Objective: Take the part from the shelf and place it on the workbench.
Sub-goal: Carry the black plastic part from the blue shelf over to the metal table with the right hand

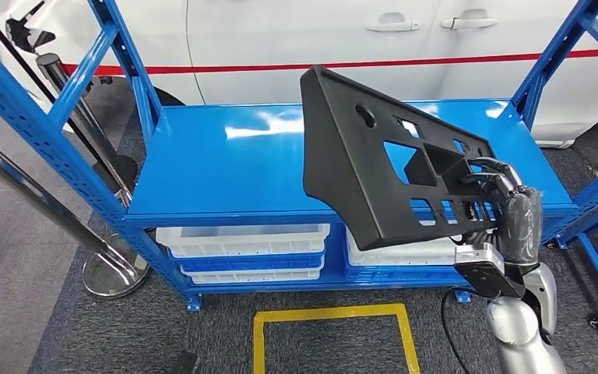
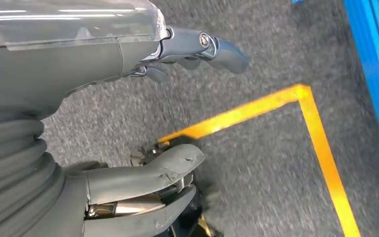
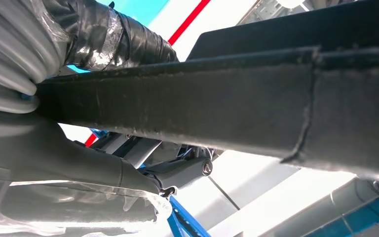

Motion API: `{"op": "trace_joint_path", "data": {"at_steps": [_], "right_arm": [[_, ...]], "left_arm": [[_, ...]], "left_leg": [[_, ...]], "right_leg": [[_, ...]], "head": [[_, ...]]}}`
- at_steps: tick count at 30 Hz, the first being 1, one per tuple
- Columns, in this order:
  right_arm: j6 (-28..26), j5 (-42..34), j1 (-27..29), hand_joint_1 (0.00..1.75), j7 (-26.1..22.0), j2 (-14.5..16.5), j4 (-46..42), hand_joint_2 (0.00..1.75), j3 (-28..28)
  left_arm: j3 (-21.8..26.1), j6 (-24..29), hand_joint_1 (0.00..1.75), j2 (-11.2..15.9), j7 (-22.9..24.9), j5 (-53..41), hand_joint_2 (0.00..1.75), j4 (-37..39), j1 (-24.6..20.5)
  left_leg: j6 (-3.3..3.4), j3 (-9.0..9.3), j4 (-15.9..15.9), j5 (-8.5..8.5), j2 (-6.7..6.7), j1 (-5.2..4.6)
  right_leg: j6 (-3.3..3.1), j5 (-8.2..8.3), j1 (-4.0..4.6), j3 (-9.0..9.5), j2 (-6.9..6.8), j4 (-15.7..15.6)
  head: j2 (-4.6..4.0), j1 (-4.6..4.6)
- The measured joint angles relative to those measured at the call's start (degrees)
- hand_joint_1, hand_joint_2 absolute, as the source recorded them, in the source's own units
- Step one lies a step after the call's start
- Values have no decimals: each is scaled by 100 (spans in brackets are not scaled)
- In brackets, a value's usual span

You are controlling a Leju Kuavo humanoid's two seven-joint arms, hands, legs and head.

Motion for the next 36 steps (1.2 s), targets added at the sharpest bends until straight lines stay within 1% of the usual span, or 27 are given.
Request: {"op": "trace_joint_path", "data": {"at_steps": [1, 2, 3, 4, 6, 7, 8, 11, 12, 13, 15, 16, 17, 18, 19, 20, 22, 23, 25, 27, 28, 30, 31, 32, 33, 34, 36], "right_arm": [[5, -6, 0, 175, 1, 0, 9, 0, 1], [11, -13, 1, 175, 4, 0, 17, 0, 1], [16, -19, -1, 175, 8, 0, 22, 0, 2], [20, -23, -6, 175, 11, 0, 24, 0, 2], [20, -27, -22, 175, 14, 0, 24, 0, 2], [20, -28, -28, 175, 15, 0, 24, 0, 3], [20, -29, -30, 175, 16, 0, 24, 0, 3], [22, -31, -38, 175, 17, 0, 26, 0, 4], [23, -31, -45, 175, 17, 0, 26, 0, 4], [25, -31, -52, 175, 17, 0, 26, 0, 4], [27, -31, -54, 175, 17, 0, 26, 0, 4], [28, -31, -54, 175, 17, 0, 26, 0, 4], [29, -31, -54, 175, 17, 0, 26, 0, 4], [29, -31, -54, 175, 17, 0, 26, 0, 5], [29, -31, -54, 175, 17, 0, 26, 0, 5], [29, -31, -55, 175, 17, 0, 26, 0, 5], [29, -32, -60, 175, 17, 0, 26, 0, 4], [29, -32, -62, 175, 17, 1, 26, 0, 4], [29, -33, -61, 175, 16, 1, 26, 0, 6], [29, -38, -55, 175, 13, 1, 26, 0, 7], [29, -43, -52, 175, 11, 0, 26, 0, 5], [29, -52, -42, 175, 9, 0, 27, 0, 3], [30, -55, -32, 175, 10, 0, 28, 0, 2], [31, -57, -23, 175, 10, 0, 30, 0, 2], [32, -60, -15, 175, 10, 0, 31, 0, 2], [35, -61, -12, 175, 10, 0, 31, 0, 2], [46, -63, -13, 175, 9, 0, 30, 0, 2]], "left_arm": [[0, -1, 0, -1, 2, -1, 175, 0, 2], [0, -1, 0, -1, 4, -1, 175, 0, 6], [0, -2, 0, -1, 5, -2, 175, 0, 10], [-1, -3, 0, -2, 6, -3, 175, 0, 13], [-1, -5, 0, -2, 7, -4, 175, 0, 13], [-1, -5, 0, -2, 6, -5, 175, 0, 13], [-1, -5, 0, -1, 5, -5, 175, 0, 14], [-1, -1, 0, 0, 5, -5, 175, 0, 23], [-1, 0, 0, 1, 5, -5, 175, 0, 26], [-1, 1, 0, 1, 5, -5, 175, 0, 27], [-2, 1, 0, 1, 6, -6, 175, 0, 28], [-2, 1, 0, 1, 6, -5, 175, 0, 28], [-2, 1, 0, 1, 5, -5, 175, 0, 29], [-2, 1, 0, 1, 5, -5, 175, 0, 29], [-2, 1, 0, 1, 5, -5, 175, 0, 28], [-2, 1, 0, 1, 4, -5, 175, 0, 21], [-2, 1, 0, 1, 2, -4, 175, 0, 2], [-2, 1, 0, 1, 1, -3, 175, 0, -6], [-2, 1, 0, 1, -1, 1, 175, 0, -5], [-1, -2, 0, 1, 0, 8, 175, 0, 3], [0, -4, 0, 1, 1, 12, 175, 0, 3], [2, -13, 0, 1, 3, 16, 175, 0, -3], [2, -17, 0, 1, 5, 18, 175, 0, -3], [3, -22, 0, 1, 8, 19, 175, 0, 1], [3, -28, 0, 1, 11, 20, 175, 0, 5], [3, -34, 0, 0, 13, 25, 175, 0, 8], [4, -46, 0, -1, 15, 42, 175, 0, 6]], "left_leg": [[-5, -66, 24, 28, 1, -2], [-12, -136, 56, 55, 1, -1], [-24, -210, 99, 77, 2, 2], [-38, -285, 156, 93, 1, 8], [-81, -429, 294, 105, -2, 6], [-108, -481, 357, 111, -4, -2], [-137, -519, 399, 124, -6, -11], [-235, -591, 475, 118, -16, 0], [-272, -647, 590, -1, -18, 14], [-306, -736, 814, -204, -19, 34], [-358, -958, 1499, -685, -17, 71], [-372, -1031, 1809, -829, -17, 87], [-375, -1017, 1952, -848, -17, 97], [-369, -910, 1904, -769, -17, 101], [-349, -696, 1650, -625, -18, 101], [-319, -409, 1246, -495, -22, 96], [-260, 69, 515, -406, -31, 58], [-237, 180, 318, -412, -36, 30], [-187, 192, 209, -357, -37, -7], [-113, 181, 99, -236, -13, -2], [-75, 157, 54, -172, -1, 9], [-29, 56, 57, -93, 12, 5], [-22, -7, 76, -64, 13, 2], [-26, -69, 100, -37, 14, 0], [-36, -130, 130, -14, 15, 1], [-48, -193, 171, 3, 15, 6], [-86, -324, 293, 14, 13, 9]], "right_leg": [[14, -104, -2, -51, 2, 257], [30, -86, -8, -22, 0, 351], [45, 23, -16, 96, -3, 263], [59, 173, -26, 307, -8, -5], [53, 290, -21, 713, -12, -624], [31, 281, -9, 814, -10, -815], [-4, 246, 7, 828, -4, -880], [-147, 326, 7, 748, -6, -887], [-196, 368, 3, 714, -13, -894], [-235, 410, 2, 671, -20, -900], [-268, 488, 20, 574, -26, -899], [-270, 527, 32, 523, -28, -898], [-269, 564, 42, 473, -30, -896], [-265, 598, 49, 428, -30, -895], [-257, 631, 54, 390, -28, -895], [-247, 661, 55, 363, -26, -895], [-196, 722, 51, 330, -25, -904], [-159, 755, 39, 324, -26, -916], [-78, 825, 7, 320, -28, -960], [-37, 741, -9, 283, -20, -902], [-31, 571, -5, 215, -13, -731], [-23, 89, 3, -8, -3, -88], [-12, -76, 6, -100, 0, 236], [3, -130, 5, -125, 0, 429], [17, -70, -1, -55, -2, 422], [31, 61, -9, 115, -6, 221], [38, 257, -13, 562, -13, -457]], "head": [[0, 0], [0, -1], [0, 0], [0, 0], [0, -2], [0, -2], [0, -4], [0, -4], [0, -4], [0, -6], [0, -8], [0, -8], [0, -8], [0, -9], [0, -9], [0, -9], [0, -8], [0, -8], [0, -8], [0, -6], [0, -5], [0, -4], [0, -4], [0, -3], [0, -3], [0, -3], [0, -3]]}}
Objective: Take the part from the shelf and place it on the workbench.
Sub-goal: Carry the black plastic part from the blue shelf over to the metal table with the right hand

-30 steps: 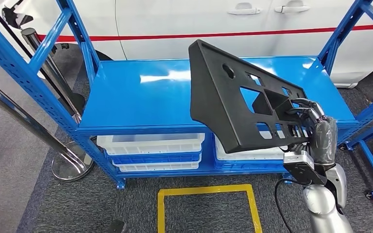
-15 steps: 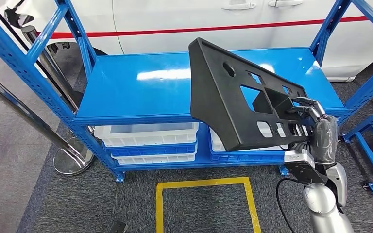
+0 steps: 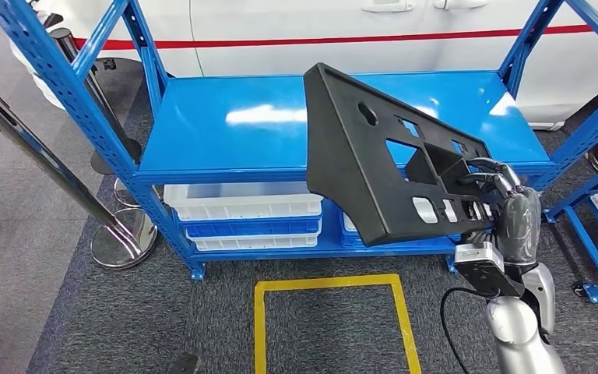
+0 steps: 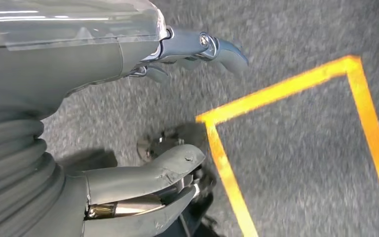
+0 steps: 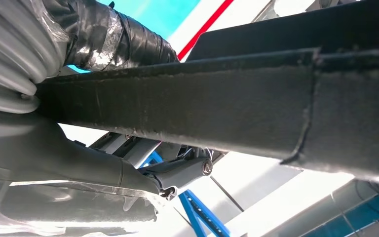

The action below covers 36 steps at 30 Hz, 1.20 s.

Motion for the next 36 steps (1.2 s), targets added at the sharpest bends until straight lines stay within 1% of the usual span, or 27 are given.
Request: {"op": "trace_joint_path", "data": {"at_steps": [1, 2, 4, 6, 8, 11, 12, 13, 14, 15, 17, 18, 19, 21, 22, 23, 24, 26, 27, 28, 29, 30, 31, 32, 33, 34, 36], "right_arm": [[5, -1, 2, 175, -1, 0, 0, 0, 0], [10, -2, 4, 175, -2, 0, 0, 0, 0], [11, -3, 9, 175, -4, 0, 0, 0, -1], [11, -3, 1, 175, -4, 0, 0, 0, -1], [11, -4, -9, 175, -4, 0, 0, 0, -1], [11, -3, -4, 175, -6, 0, 0, 0, -1], [10, -3, 3, 175, -8, 0, 0, 0, -1], [9, -3, 12, 175, -9, 0, 0, 0, -1], [8, -3, 22, 175, -11, 0, 0, 0, -1], [7, -3, 30, 175, -12, 1, -1, 0, 0], [-2, -3, 49, 175, -14, 1, -10, 0, 0], [-8, -3, 59, 175, -15, 2, -15, 0, 1], [-13, -3, 73, 175, -19, 5, -19, 0, 2], [-20, -3, 97, 175, -25, 14, -22, 0, 4], [-23, -3, 109, 175, -28, 18, -25, 0, 4], [-27, -2, 118, 175, -33, 19, -27, 0, 4], [-31, 0, 123, 175, -38, 19, -28, 0, 4], [-36, 3, 133, 175, -46, 20, -28, 0, 4], [-37, 4, 137, 175, -46, 20, -28, 0, 4], [-37, 7, 138, 175, -45, 20, -28, 0, 4], [-36, 8, 135, 175, -45, 20, -28, 0, 4], [-36, 10, 130, 175, -45, 20, -28, 0, 4], [-35, 11, 121, 175, -44, 20, -28, 0, 4], [-34, 11, 116, 175, -44, 20, -30, 0, 4], [-34, 12, 110, 175, -42, 20, -31, 0, 4], [-34, 13, 107, 175, -38, 20, -32, 0, 4], [-34, 13, 105, 175, -29, 20, -33, 0, 5]], "left_arm": [[1, -4, 0, 0, 0, 11, 175, 0, -2], [1, -5, 0, 0, 0, 20, 175, 0, -4], [2, -5, 0, 1, 1, 32, 175, 0, -1], [4, -5, 0, 2, 2, 36, 175, 0, -1], [5, -6, 0, 2, 2, 38, 175, 0, -2], [5, -9, 0, 2, 7, 56, 175, 0, 0], [5, -10, 0, 2, 11, 66, 175, 0, 2], [6, -13, 0, 2, 19, 75, 175, 0, 4], [7, -15, 0, 2, 26, 81, 175, 0, 5], [9, -16, 0, 2, 31, 86, 175, 0, 3], [15, -20, 0, 6, 38, 93, 175, -1, -7], [22, -23, 0, 8, 40, 100, 175, -2, -10], [32, -27, 0, 10, 44, 113, 175, -2, -11], [52, -31, 0, 10, 48, 141, 175, -2, -6], [59, -32, 0, 10, 52, 151, 175, -2, -6], [65, -32, 0, 11, 55, 154, 175, -2, -6], [72, -32, 0, 12, 60, 157, 175, -2, -7], [85, -37, 0, 14, 70, 158, 175, -2, -6], [89, -40, 0, 13, 74, 157, 175, -2, -5], [91, -44, 0, 13, 77, 152, 175, -2, -1], [92, -46, 0, 13, 80, 149, 175, -2, 3], [93, -48, 0, 12, 82, 146, 175, -2, 7], [93, -49, 0, 13, 83, 145, 175, -2, 10], [93, -50, 0, 13, 83, 144, 175, -2, 10], [93, -50, 0, 14, 83, 143, 175, -2, 10], [93, -49, 0, 15, 83, 142, 175, -2, 10], [95, -49, 0, 15, 83, 141, 175, -2, 17]], "left_leg": [[-24, -52, 61, 3, -3, -5], [-53, -96, 112, 12, -5, -13], [-113, -143, 154, 51, -10, -20], [-175, -210, 240, -22, -17, -1], [-229, -320, 503, -293, -21, 26], [-286, -561, 1347, -844, -20, 70], [-291, -581, 1546, -921, -20, 80], [-282, -514, 1565, -893, -21, 83], [-256, -344, 1379, -784, -23, 80], [-212, -81, 1016, -647, -26, 67], [-125, 403, 258, -504, -28, 20], [-93, 526, 32, -476, -28, -10], [-77, 553, -58, -474, -28, -38], [-33, 549, -164, -349, -20, -61], [-6, 555, -249, -271, -11, -58], [35, 549, -328, -180, 2, -46], [61, 528, -381, -105, 15, -31], [95, 409, -380, -15, 24, -34], [86, 339, -358, 17, 26, -32], [75, 263, -324, 46, 28, -26], [60, 184, -277, 68, 30, -16], [42, 102, -212, 82, 30, -1], [14, 11, -126, 84, 29, 8], [-15, -70, -34, 81, 26, 11], [-47, -134, 48, 78, 23, 8], [-81, -183, 108, 85, 19, 1], [-145, -225, 150, 114, 10, 3]], "right_leg": [[-18, 44, 9, 139, 3, -239], [-50, 38, 19, 194, 9, -363], [-141, 66, 32, 141, 23, -368], [-236, 126, 28, 90, 16, -391], [-302, 194, 26, 33, 6, -402], [-335, 295, 55, -96, 0, -400], [-336, 335, 68, -146, -1, -399], [-335, 373, 80, -195, -2, -398], [-333, 411, 91, -240, 0, -398], [-328, 448, 98, -279, 2, -398], [-291, 525, 93, -329, 3, -415], [-257, 563, 78, -335, 0, -431], [-218, 601, 56, -338, -4, -452], [-143, 663, 23, -339, -10, -488], [-120, 620, 22, -362, -8, -462], [-106, 489, 28, -407, -1, -357], [-102, 274, 35, -482, 6, -141], [-83, -188, 37, -667, 19, 486], [-62, -297, 29, -710, 18, 741], [-36, -297, 14, -678, 16, 846], [-7, -204, -5, -551, 11, 756], [24, -72, -29, -333, 3, 484], [47, -14, -44, -87, -5, 129], [38, 31, -39, 92, -2, -144], [15, 22, -32, 196, 3, -329], [-26, -8, -17, 212, 15, -389], [-129, 37, -11, 151, 26, -376]], "head": [[0, 0], [0, -2], [0, -3], [0, -4], [0, -10], [0, -14], [0, -14], [0, -14], [0, -14], [0, -14], [0, -14], [0, -14], [0, -14], [0, -14], [0, -13], [0, -11], [0, -9], [0, -5], [0, -5], [0, -5], [0, -5], [0, -5], [0, -4], [0, -7], [0, -5], [0, -7], [0, -5]]}}
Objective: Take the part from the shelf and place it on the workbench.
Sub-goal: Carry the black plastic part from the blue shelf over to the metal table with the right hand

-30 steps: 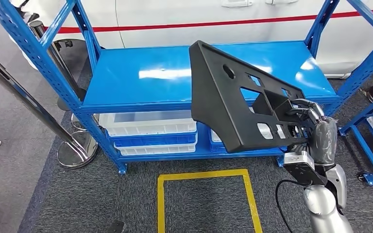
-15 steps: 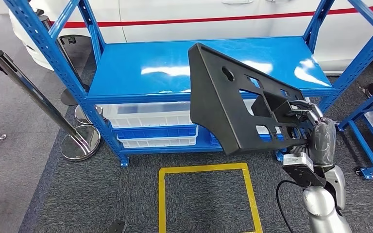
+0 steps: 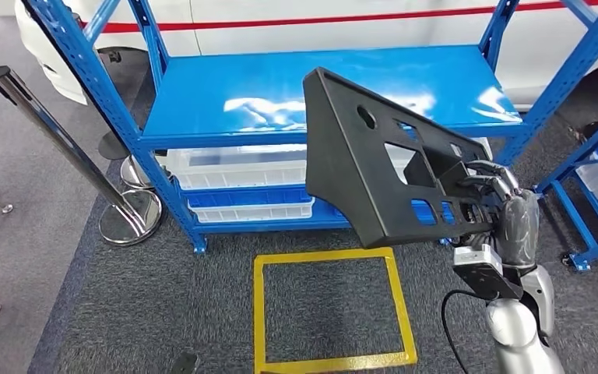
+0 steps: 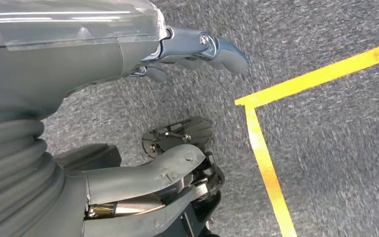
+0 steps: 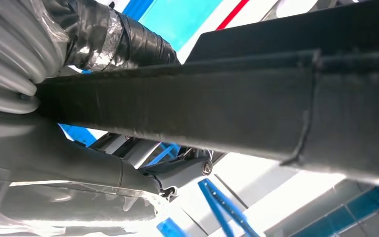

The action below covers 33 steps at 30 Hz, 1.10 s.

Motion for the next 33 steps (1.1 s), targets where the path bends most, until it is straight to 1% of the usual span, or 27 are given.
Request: {"op": "trace_joint_path", "data": {"at_steps": [1, 2, 3, 5, 6, 7, 8, 9, 11, 12, 13, 15, 16, 17, 18, 20, 21, 22, 23, 24, 26, 27, 28, 29, 31, 32, 33], "right_arm": [[1, 0, -5, 175, 4, 0, 0, 0, 1], [1, 0, -12, 175, 7, 0, 0, 0, 1], [2, 0, -19, 175, 9, 0, 0, 0, 1], [2, 1, -23, 175, 13, 0, 0, 0, 1], [2, 2, -22, 175, 14, 0, 0, 0, 1], [2, 2, -22, 175, 16, 0, 0, 0, 1], [2, 2, -22, 175, 17, 0, 0, 0, 1], [2, 2, -23, 175, 19, 0, 0, 0, 1], [2, 2, -28, 175, 19, 0, -2, 0, 1], [2, 2, -31, 175, 19, 0, -4, 0, 1], [2, 3, -33, 175, 19, 1, -5, 0, 2], [2, 4, -31, 175, 20, 2, -7, 0, 5], [2, 4, -28, 175, 20, 2, -6, 0, 7], [2, 4, -27, 175, 20, 1, -5, 0, 7], [1, 4, -27, 175, 20, 1, -5, 0, 7], [0, 4, -22, 175, 21, 0, -2, 0, 7], [-1, 4, -15, 175, 22, 0, 0, 0, 7], [-1, 4, -8, 175, 23, 0, 2, 0, 7], [-1, 4, -5, 175, 23, 0, 4, 0, 7], [-1, 4, -6, 175, 23, 0, 4, 0, 7], [-1, 4, -18, 175, 23, 0, 3, 0, 8], [-1, 5, -21, 175, 23, 0, 2, 0, 8], [-2, 5, -24, 175, 25, 0, 2, 0, 9], [-2, 6, -23, 175, 27, 0, 2, 0, 9], [-3, 7, -24, 175, 30, 0, 3, 0, 9], [-3, 7, -28, 175, 29, 0, 2, 0, 9], [-3, 7, -32, 175, 29, 0, 2, 0, 9]], "left_arm": [[1, 1, 0, 1, 1, 0, 175, 0, 3], [2, 2, 0, 2, 2, -1, 175, 0, 6], [3, 3, 0, 2, 2, -2, 175, 0, 7], [3, 4, 0, 2, 2, -5, 175, 0, 8], [3, 4, 0, 2, 2, -5, 175, 1, 10], [3, 4, 0, 2, 2, -5, 175, 1, 11], [3, 4, 0, 2, 2, -4, 175, 1, 12], [3, 4, 0, 2, 2, -3, 175, 1, 11], [3, 5, 0, 3, 2, -2, 175, 0, -1], [4, 8, 0, 4, 2, -2, 175, 0, -7], [4, 10, 0, 4, 2, 0, 175, 0, -12], [5, 13, 0, 4, 3, 2, 175, 0, -9], [6, 13, 0, 3, 3, 3, 175, 0, -8], [7, 13, 0, 3, 4, 2, 175, 0, -8], [8, 13, 0, 2, 4, 2, 175, 0, -9], [10, 14, 0, 2, 4, 2, 175, 0, -11], [11, 14, 0, 2, 5, 2, 175, 0, -10], [12, 15, 0, 2, 6, 2, 175, 0, -6], [13, 15, 0, 2, 7, 2, 175, 0, -1], [13, 14, 0, 1, 8, 2, 175, 0, 3], [14, 11, 0, -2, 9, 2, 175, 1, 5], [14, 9, 0, -2, 9, 2, 175, 1, 5], [14, 8, 0, -1, 10, 2, 175, 1, 5], [14, 8, 0, -1, 10, 2, 175, 1, 6], [15, 9, 0, 2, 11, 2, 175, 1, 11], [16, 10, 0, 3, 11, 2, 175, 1, 11], [16, 11, 0, 4, 11, 2, 175, 1, 11]], "left_leg": [[-37, -33, 41, -43, -4, 12], [-78, -88, 157, -169, -7, 25], [-114, -171, 376, -375, -10, 44], [-170, -382, 1048, -850, -10, 76], [-185, -449, 1339, -987, -10, 90], [-187, -438, 1482, -1015, -10, 99], [-176, -318, 1410, -938, -11, 103], [-152, -96, 1142, -803, -12, 102], [-83, 463, 335, -615, -19, 75], [-55, 643, 45, -578, -24, 50], [-32, 732, -130, -573, -28, 20], [22, 721, -242, -492, -29, -18], [55, 721, -310, -428, -19, -21], [99, 717, -375, -355, -7, -16], [139, 700, -432, -282, 5, -7], [195, 610, -445, -191, 18, -18], [202, 550, -428, -159, 19, -24], [201, 488, -402, -135, 20, -28], [196, 427, -369, -115, 20, -28], [188, 367, -324, -103, 20, -25], [158, 243, -202, -101, 18, -27], [134, 191, -141, -100, 16, -34], [104, 148, -92, -93, 15, -41], [74, 118, -63, -76, 13, -46], [13, 79, -21, -76, 2, -39], [-25, 40, 60, -163, -5, -30], [-67, -28, 234, -323, -12, -14]], "right_leg": [[-54, 40, -2, -27, -2, -4], [-105, 84, -4, -61, -8, -14], [-147, 129, -4, -101, -14, -24], [-183, 210, 15, -199, -20, -24], [-185, 250, 27, -250, -22, -23], [-183, 289, 38, -302, -23, -22], [-178, 328, 47, -350, -23, -22], [-170, 365, 54, -392, -20, -22], [-139, 433, 57, -451, -17, -23], [-108, 468, 50, -464, -17, -34], [-68, 504, 36, -470, -19, -49], [24, 579, 9, -472, -21, -101], [54, 570, -1, -485, -21, -100], [69, 482, 1, -517, -19, -39], [72, 306, 11, -583, -16, 129], [60, -178, 29, -778, -9, 748], [65, -342, 35, -855, -8, 1058], [75, -398, 36, -865, -9, 1239], [86, -345, 31, -781, -12, 1223], [96, -219, 23, -597, -16, 1003], [96, -20, 18, -148, -29, 321], [80, 24, 27, -13, -29, 87], [55, 22, 41, 37, -25, -28], [22, 28, 57, 21, -17, -33], [-61, 74, 45, -23, -15, -49], [-108, 108, 37, -46, -20, -59], [-155, 144, 32, -74, -27, -70]], "head": [[0, -1], [0, 0], [0, -1], [0, -2], [0, -2], [0, -2], [0, -2], [0, -2], [0, -2], [0, -2], [0, -1], [0, 0], [0, 1], [0, 4], [0, 7], [0, 11], [0, 10], [0, 11], [0, 11], [0, 11], [0, 12], [0, 11], [0, 10], [0, 9], [0, 8], [0, 7], [0, 5]]}}
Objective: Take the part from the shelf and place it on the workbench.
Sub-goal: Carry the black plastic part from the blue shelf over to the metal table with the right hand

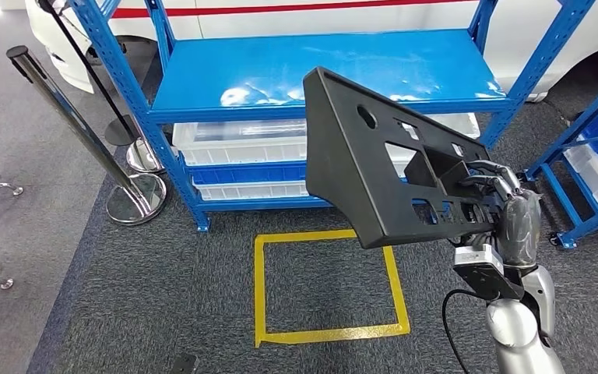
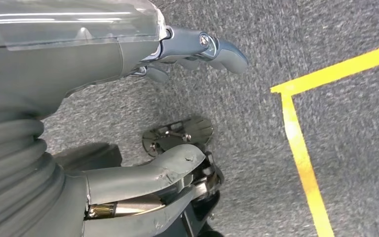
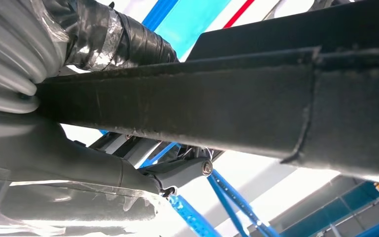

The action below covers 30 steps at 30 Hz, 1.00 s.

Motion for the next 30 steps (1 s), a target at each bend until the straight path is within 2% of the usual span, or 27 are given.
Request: {"op": "trace_joint_path", "data": {"at_steps": [2, 3, 4, 5, 6, 7, 9, 10, 11, 13, 14, 15, 16, 18, 19, 20, 21, 23, 25, 28, 29, 30], "right_arm": [[0, 0, -4, 175, 0, 0, -1, 0, 1], [0, 0, -2, 175, 0, 0, -1, 0, 2], [0, 0, -1, 175, 0, 0, 0, 0, 2], [0, 0, 0, 175, 0, 0, 1, 0, 2], [0, 0, 1, 175, 0, 0, 1, 0, 2], [0, 0, 0, 175, 0, 0, 0, 0, 2], [0, 0, -2, 175, 0, 0, -1, 0, 2], [0, 1, -2, 175, 0, 1, -2, 0, 2], [0, 1, 0, 175, 0, 1, -2, 0, 3], [-1, 1, 7, 175, 0, 2, -1, 0, 4], [-1, 1, 9, 175, 0, 1, -1, 0, 4], [-2, 1, 9, 175, -1, 1, 0, 0, 4], [-3, 0, 9, 175, -1, 0, 1, 0, 3], [-4, 0, 18, 175, -1, 0, 2, 0, 2], [-4, 0, 26, 175, 0, 0, 2, 0, 2], [-4, 0, 32, 175, 0, 0, 3, 0, 2], [-4, 0, 34, 175, 0, 0, 2, 0, 2], [-4, 0, 31, 175, 0, 1, 2, 0, 3], [-8, 0, 36, 175, 0, 1, -1, 0, 3], [-13, 0, 44, 175, 1, 2, -4, 0, 3], [-13, 0, 42, 175, 0, 2, -4, 0, 4], [-13, 0, 40, 175, 0, 2, -5, 0, 4]], "left_arm": [[0, 1, 0, 0, 0, 0, 175, 1, 1], [0, 0, 0, 0, 0, 0, 175, 1, 3], [-1, 0, 0, 0, 0, 0, 175, 1, 5], [-1, -1, 0, 0, 0, 0, 175, 1, 7], [0, -1, 0, 0, 0, 0, 175, 1, 8], [1, -1, 0, 0, 0, 0, 175, 0, 6], [2, 1, 0, 3, -1, 0, 175, -1, -3], [2, 1, 0, 5, -2, 1, 175, -1, -6], [2, 2, 0, 7, -2, 1, 175, -1, -6], [2, 3, 0, 7, -1, 2, 175, 0, -2], [2, 3, 0, 7, 0, 2, 175, 0, -2], [2, 4, 0, 7, 0, 1, 175, 0, -4], [2, 5, 0, 7, 0, 2, 175, -1, -6], [3, 6, 0, 7, 1, 2, 175, -1, -7], [4, 7, 0, 7, 2, 3, 175, -1, -6], [4, 6, 0, 7, 3, 2, 175, -1, -3], [4, 6, 0, 6, 5, 2, 175, 0, -1], [4, 5, 0, 3, 7, 2, 175, 0, 1], [4, 4, 0, 0, 8, 4, 175, 1, -1], [7, 4, 0, 1, 7, 14, 175, 1, 5], [10, 4, 0, 2, 7, 17, 175, 1, 7], [12, 3, 0, 3, 7, 19, 175, 1, 8]], "left_leg": [[-79, -213, 634, -452, -4, 50], [-105, -310, 965, -621, -3, 74], [-119, -344, 1173, -695, -3, 91], [-120, -284, 1186, -661, -3, 101], [-108, -120, 988, -538, -4, 104], [-81, 125, 628, -373, -6, 100], [-11, 583, -124, -189, -26, 65], [17, 704, -348, -158, -37, 36], [44, 744, -453, -157, -47, 3], [113, 746, -576, -35, -40, -23], [156, 749, -654, 38, -29, -20], [198, 741, -724, 108, -16, -9], [225, 719, -762, 158, -3, 4], [255, 626, -743, 209, 6, -5], [253, 570, -712, 225, 10, -8], [250, 508, -665, 236, 12, -7], [244, 442, -606, 241, 14, -1], [209, 308, -463, 230, 14, 14], [152, 204, -328, 217, 10, 8], [68, 141, -244, 240, -2, 4], [33, 109, -197, 185, -6, 15], [-4, 54, -74, 55, -9, 28]], "right_leg": [[-48, 65, 10, -77, -8, -1], [-54, 97, 19, -119, -10, 0], [-52, 128, 25, -161, -10, 1], [-48, 156, 30, -197, -9, 2], [-41, 180, 32, -225, -7, 2], [-31, 201, 32, -244, -4, 2], [13, 248, 24, -269, -1, -4], [48, 278, 9, -279, -2, -14], [91, 316, -13, -289, -3, -37], [169, 375, -48, -297, -3, -99], [187, 331, -51, -312, -1, -87], [192, 200, -45, -355, 1, 23], [187, -14, -37, -439, 5, 263], [198, -447, -28, -656, 15, 933], [214, -551, -28, -719, 17, 1195], [233, -538, -33, -692, 15, 1270], [250, -434, -42, -570, 11, 1149], [272, -191, -54, -148, 2, 509], [234, -109, -30, 75, 14, 104], [122, -82, -12, 26, 29, 74], [73, -50, -15, 2, 26, 68], [21, -11, -19, -29, 19, 56]], "head": [[0, -3], [0, -2], [0, -3], [0, -3], [0, -3], [0, -4], [0, -3], [0, -3], [0, -4], [0, -4], [0, -3], [0, -2], [0, -1], [0, -1], [0, -1], [0, -1], [0, 0], [0, 1], [0, -2], [0, -2], [0, -3], [0, -2]]}}
